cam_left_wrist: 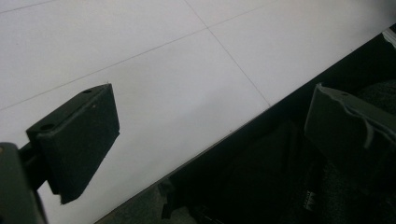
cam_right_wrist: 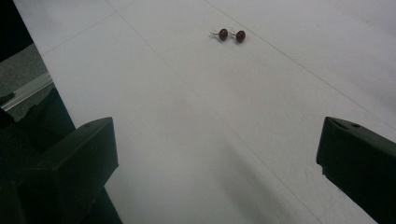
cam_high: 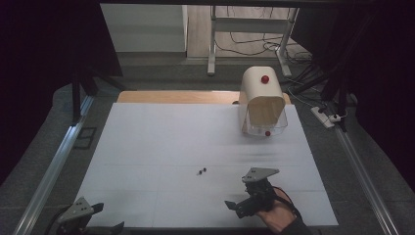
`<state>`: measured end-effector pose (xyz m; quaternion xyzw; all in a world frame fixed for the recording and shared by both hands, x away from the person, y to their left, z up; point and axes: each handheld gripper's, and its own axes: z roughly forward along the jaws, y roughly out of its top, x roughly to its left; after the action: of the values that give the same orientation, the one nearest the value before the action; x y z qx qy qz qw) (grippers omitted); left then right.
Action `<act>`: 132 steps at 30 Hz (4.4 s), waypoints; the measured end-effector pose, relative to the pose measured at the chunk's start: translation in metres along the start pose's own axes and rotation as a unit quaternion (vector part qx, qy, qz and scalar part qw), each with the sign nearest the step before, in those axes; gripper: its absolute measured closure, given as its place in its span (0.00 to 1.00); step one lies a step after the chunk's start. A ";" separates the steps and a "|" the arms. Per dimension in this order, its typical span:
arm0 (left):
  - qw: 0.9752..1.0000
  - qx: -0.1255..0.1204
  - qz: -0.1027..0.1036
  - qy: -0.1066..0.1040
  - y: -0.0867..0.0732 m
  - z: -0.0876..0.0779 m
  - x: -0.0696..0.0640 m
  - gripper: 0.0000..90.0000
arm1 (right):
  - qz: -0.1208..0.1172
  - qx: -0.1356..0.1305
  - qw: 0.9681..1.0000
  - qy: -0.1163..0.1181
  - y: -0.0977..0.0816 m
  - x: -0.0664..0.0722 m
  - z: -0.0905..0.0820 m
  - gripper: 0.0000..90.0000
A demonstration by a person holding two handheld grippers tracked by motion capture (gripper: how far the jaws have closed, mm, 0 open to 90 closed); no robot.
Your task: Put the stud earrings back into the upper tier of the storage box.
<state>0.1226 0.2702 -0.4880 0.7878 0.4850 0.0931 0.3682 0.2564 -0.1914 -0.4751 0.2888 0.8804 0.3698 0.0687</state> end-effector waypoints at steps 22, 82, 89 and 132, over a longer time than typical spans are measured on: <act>1.000 0.000 -0.002 -0.002 0.000 0.000 0.001 0.04 | -0.010 0.045 0.999 -0.011 0.023 -0.014 0.040 0.00; 1.000 0.001 0.002 -0.007 -0.001 0.000 0.001 0.05 | -0.040 0.094 0.995 -0.001 0.083 -0.031 0.126 0.70; 1.000 0.001 0.002 -0.008 0.000 0.000 0.001 0.05 | -0.043 0.098 0.994 0.007 0.083 -0.032 0.132 0.76; 1.000 0.002 0.002 -0.007 0.000 0.000 0.001 0.05 | -0.038 0.082 0.996 0.006 0.089 -0.032 0.113 0.83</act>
<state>0.1228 0.2710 -0.4882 0.7900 0.4812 0.0868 0.3700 0.3606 -0.0906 -0.4973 0.2579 0.9184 0.2952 0.0535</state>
